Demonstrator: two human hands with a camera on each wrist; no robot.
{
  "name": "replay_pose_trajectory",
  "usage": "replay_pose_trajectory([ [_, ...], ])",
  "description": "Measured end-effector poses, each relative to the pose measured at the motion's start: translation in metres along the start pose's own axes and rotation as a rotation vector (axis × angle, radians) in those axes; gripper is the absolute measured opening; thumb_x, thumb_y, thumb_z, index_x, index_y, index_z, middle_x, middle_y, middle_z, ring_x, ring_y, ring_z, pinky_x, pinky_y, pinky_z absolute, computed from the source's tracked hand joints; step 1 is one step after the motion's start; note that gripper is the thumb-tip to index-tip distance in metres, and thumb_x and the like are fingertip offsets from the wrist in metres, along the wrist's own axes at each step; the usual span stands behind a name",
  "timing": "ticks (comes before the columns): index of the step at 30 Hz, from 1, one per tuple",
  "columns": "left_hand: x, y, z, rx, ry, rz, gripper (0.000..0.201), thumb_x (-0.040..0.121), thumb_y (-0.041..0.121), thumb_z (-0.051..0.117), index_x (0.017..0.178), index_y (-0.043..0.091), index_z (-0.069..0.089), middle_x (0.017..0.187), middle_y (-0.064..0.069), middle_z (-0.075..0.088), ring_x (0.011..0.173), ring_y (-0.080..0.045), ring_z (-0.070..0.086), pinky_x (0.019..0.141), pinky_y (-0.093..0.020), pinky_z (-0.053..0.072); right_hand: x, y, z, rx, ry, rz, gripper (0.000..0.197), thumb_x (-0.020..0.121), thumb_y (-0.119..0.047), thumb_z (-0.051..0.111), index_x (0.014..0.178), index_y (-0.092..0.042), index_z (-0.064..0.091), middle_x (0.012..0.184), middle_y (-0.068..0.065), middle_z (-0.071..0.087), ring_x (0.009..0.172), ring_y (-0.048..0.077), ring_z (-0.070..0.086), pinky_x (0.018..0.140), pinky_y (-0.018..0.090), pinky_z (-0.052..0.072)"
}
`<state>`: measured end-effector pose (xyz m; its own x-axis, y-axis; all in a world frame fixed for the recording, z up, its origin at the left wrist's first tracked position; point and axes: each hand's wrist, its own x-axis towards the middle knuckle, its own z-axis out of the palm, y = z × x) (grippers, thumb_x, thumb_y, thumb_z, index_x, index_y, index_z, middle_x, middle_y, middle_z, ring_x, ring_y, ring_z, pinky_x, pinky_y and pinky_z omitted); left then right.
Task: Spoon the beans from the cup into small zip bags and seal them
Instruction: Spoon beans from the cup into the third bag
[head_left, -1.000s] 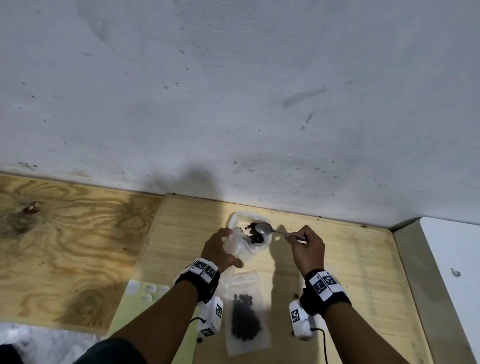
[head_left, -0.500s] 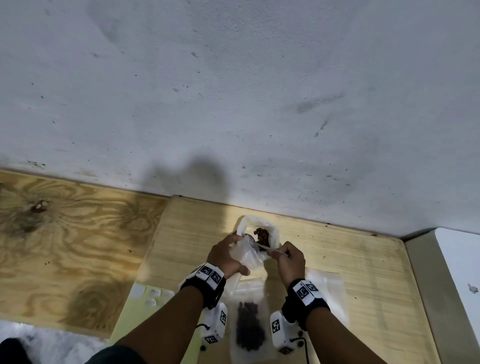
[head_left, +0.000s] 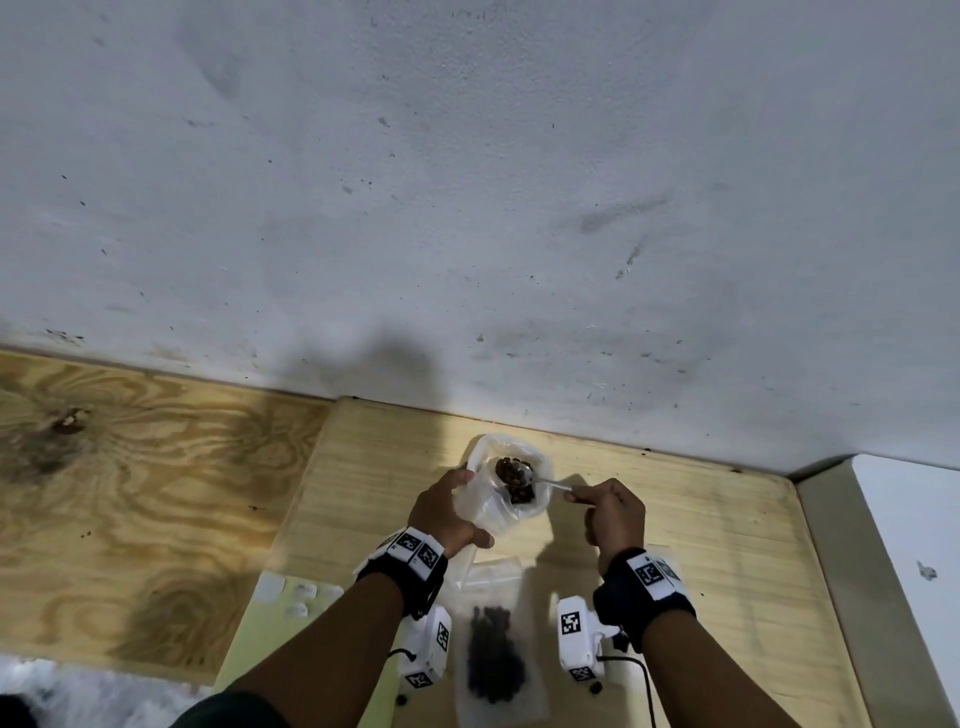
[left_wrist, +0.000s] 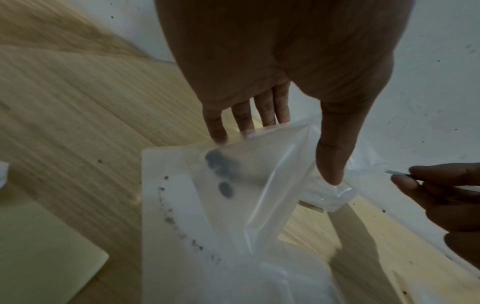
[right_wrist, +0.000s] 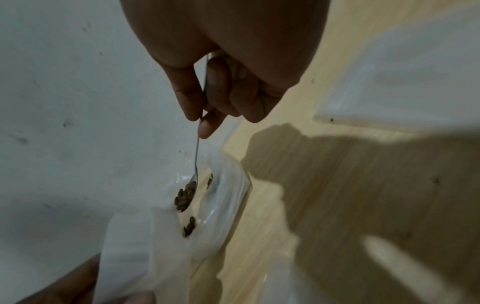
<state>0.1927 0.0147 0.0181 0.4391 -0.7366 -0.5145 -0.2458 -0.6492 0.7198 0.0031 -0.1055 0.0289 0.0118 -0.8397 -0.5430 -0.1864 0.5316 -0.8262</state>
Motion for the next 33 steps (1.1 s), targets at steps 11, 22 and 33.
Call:
replay_pose_trajectory([
  [11, -0.006, -0.001, 0.005, -0.02, 0.038, 0.001, 0.096, 0.049, 0.02, 0.093, 0.133, 0.027, 0.047, 0.132, 0.003, 0.056, 0.114, -0.021, 0.055, 0.091, -0.026, 0.045, -0.019, -0.006, -0.027, -0.064, -0.177, -0.341, 0.026, 0.074, 0.009, 0.068, 0.07, 0.013, 0.043, 0.059, 0.012, 0.045, 0.049, 0.016, 0.034, 0.049, 0.025, 0.029],
  [22, -0.007, -0.001, 0.006, -0.026, 0.026, -0.014, 0.097, 0.048, 0.017, 0.093, 0.132, 0.028, 0.046, 0.131, 0.004, 0.056, 0.114, -0.022, 0.055, 0.096, -0.031, 0.048, -0.027, -0.003, -0.017, -0.167, -0.017, -0.522, 0.031, 0.08, 0.002, 0.072, 0.062, -0.007, 0.049, 0.064, 0.01, 0.058, 0.061, 0.016, 0.049, 0.06, 0.026, 0.039],
  [33, -0.001, -0.001, 0.007, -0.056, -0.015, -0.041, 0.092, 0.045, 0.017, 0.091, 0.126, 0.033, 0.05, 0.125, 0.008, 0.057, 0.113, -0.02, 0.055, 0.093, -0.038, 0.052, 0.003, 0.012, 0.02, -0.423, -0.005, -0.369, 0.035, 0.081, -0.006, 0.066, 0.062, -0.014, 0.038, 0.056, 0.002, 0.04, 0.055, 0.019, 0.036, 0.055, 0.029, 0.031],
])
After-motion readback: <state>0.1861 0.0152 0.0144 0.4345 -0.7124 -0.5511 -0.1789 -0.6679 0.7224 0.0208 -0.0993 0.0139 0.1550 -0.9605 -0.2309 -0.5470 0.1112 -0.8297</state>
